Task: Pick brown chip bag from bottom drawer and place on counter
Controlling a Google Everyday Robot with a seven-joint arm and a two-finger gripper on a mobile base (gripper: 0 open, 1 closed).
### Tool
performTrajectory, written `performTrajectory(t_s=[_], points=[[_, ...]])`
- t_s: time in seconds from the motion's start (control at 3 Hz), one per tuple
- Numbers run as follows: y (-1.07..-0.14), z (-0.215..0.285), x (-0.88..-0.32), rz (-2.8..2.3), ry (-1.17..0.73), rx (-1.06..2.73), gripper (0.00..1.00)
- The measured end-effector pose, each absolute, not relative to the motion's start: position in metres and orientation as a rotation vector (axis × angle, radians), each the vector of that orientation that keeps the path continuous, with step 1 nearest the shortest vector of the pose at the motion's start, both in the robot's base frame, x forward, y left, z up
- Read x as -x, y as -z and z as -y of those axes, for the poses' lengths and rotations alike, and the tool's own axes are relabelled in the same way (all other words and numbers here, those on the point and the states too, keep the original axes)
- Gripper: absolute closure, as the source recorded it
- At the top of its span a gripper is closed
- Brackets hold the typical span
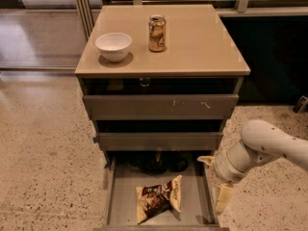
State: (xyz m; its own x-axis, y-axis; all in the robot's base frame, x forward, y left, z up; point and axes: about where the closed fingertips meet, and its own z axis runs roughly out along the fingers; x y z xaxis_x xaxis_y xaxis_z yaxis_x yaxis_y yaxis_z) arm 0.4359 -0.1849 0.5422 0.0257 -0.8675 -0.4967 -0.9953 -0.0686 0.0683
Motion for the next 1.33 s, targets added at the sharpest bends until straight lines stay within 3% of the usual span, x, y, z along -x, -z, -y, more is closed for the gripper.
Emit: performTrajectory(t_s=[0.67, 1.33], points=[[-0.516, 0.13, -0.43, -1.809, -0.657, 2.098, 0.0], [-0.519, 0.132, -0.426, -1.812, -0.634, 2.097, 0.0]])
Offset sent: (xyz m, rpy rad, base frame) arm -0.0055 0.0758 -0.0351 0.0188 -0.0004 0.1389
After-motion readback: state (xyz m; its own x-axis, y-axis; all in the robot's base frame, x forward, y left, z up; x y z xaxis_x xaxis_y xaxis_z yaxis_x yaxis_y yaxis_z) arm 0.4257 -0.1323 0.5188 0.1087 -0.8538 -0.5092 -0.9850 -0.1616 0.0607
